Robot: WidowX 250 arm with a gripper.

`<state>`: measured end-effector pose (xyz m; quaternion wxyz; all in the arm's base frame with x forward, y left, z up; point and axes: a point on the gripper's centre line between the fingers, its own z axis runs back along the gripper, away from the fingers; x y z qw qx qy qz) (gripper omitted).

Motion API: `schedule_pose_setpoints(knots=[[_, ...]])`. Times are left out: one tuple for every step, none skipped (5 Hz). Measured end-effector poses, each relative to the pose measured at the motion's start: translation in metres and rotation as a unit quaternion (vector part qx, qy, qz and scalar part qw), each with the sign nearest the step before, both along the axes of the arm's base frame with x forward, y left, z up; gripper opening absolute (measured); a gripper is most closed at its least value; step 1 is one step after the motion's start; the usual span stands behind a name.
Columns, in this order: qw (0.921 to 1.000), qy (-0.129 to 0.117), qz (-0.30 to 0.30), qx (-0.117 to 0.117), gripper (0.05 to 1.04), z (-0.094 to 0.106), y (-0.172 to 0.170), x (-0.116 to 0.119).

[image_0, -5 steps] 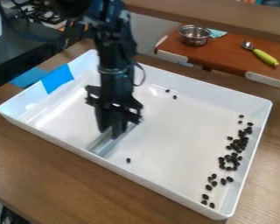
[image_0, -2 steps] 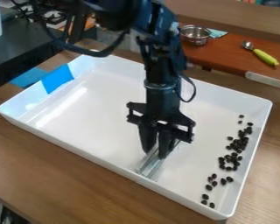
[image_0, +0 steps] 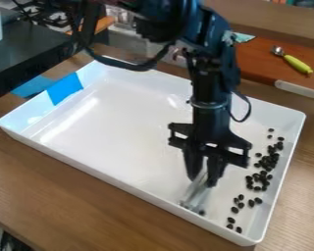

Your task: Sweep into pile

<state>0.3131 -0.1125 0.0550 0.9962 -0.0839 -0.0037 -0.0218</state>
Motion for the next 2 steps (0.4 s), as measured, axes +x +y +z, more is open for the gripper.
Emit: schedule_pose_setpoints(knots=[[1.0000,-0.001,0.001,-0.008,0.321,0.001,-0.015,0.003],[0.9997,0.008,0.003,-0.022,0.321,0.003,-0.027,0.004]])
